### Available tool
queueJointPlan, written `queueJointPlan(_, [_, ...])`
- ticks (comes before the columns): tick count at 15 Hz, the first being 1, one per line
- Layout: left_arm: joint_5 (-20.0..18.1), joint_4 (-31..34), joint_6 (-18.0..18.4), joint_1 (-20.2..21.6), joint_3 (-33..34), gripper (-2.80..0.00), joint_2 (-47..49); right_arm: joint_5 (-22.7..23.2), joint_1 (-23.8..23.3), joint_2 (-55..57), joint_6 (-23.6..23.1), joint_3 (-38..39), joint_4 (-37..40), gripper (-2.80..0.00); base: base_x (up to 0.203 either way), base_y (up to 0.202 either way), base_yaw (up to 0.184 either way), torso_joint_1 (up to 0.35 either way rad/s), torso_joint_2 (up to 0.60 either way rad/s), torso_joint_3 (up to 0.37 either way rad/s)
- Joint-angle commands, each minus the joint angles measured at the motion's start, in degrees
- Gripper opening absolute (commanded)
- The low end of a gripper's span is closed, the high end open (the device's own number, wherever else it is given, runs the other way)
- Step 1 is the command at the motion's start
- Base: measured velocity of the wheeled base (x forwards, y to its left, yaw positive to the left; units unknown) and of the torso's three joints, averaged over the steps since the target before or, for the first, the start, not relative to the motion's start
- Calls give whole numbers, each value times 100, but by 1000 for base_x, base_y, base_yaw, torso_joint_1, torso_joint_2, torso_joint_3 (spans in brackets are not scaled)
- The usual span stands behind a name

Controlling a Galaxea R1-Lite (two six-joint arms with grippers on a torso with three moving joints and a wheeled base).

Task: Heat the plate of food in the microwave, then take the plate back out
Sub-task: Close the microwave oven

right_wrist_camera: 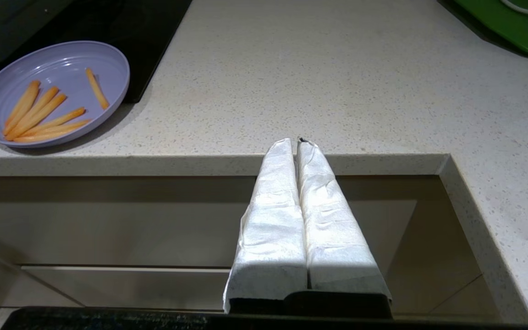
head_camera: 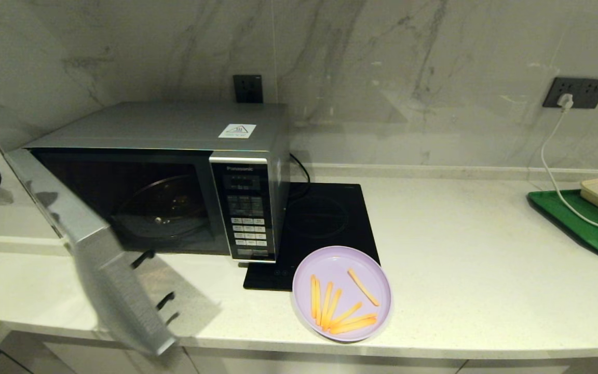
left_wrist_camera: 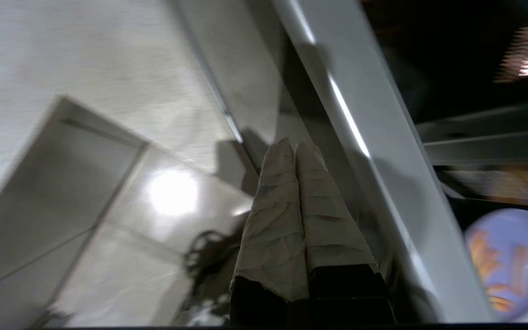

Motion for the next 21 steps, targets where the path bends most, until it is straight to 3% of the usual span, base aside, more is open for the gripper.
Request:
queueJointPlan(1, [-353, 53, -387, -427, -555, -280, -51, 1, 4, 2, 2, 1, 4, -280, 0, 0, 0, 0, 0, 0])
queueJointPlan(3, [-743, 84, -476, -498, -851, -280, -84, 1, 4, 2, 2, 1, 4, -280, 0, 0, 0, 0, 0, 0])
queueJointPlan(5, [-824, 342, -496, -514, -739, -280, -96, 1, 4, 2, 2, 1, 4, -280, 0, 0, 0, 0, 0, 0])
queueJointPlan(8, [-1075, 577, -496, -918, -649, -280, -284, 1, 1, 2, 2, 1, 4, -280, 0, 0, 0, 0, 0, 0])
queueJointPlan(11, [-1472, 1135, -475, -1511, 52, -280, -538, 1, 4, 2, 2, 1, 4, -280, 0, 0, 0, 0, 0, 0])
queueJointPlan(12, [-1391, 1235, -477, -1667, 302, -280, -518, 1, 4, 2, 2, 1, 4, -280, 0, 0, 0, 0, 0, 0])
queueJointPlan(15, [-251, 1288, -467, -1829, 345, -280, -470, 1, 1, 2, 2, 1, 4, -280, 0, 0, 0, 0, 0, 0])
queueJointPlan(16, [-77, 1258, -449, -1753, 338, -280, -416, 1, 4, 2, 2, 1, 4, -280, 0, 0, 0, 0, 0, 0])
queueJointPlan(21, [-127, 1079, -506, -1825, -14, -280, -230, 1, 4, 2, 2, 1, 4, -280, 0, 0, 0, 0, 0, 0])
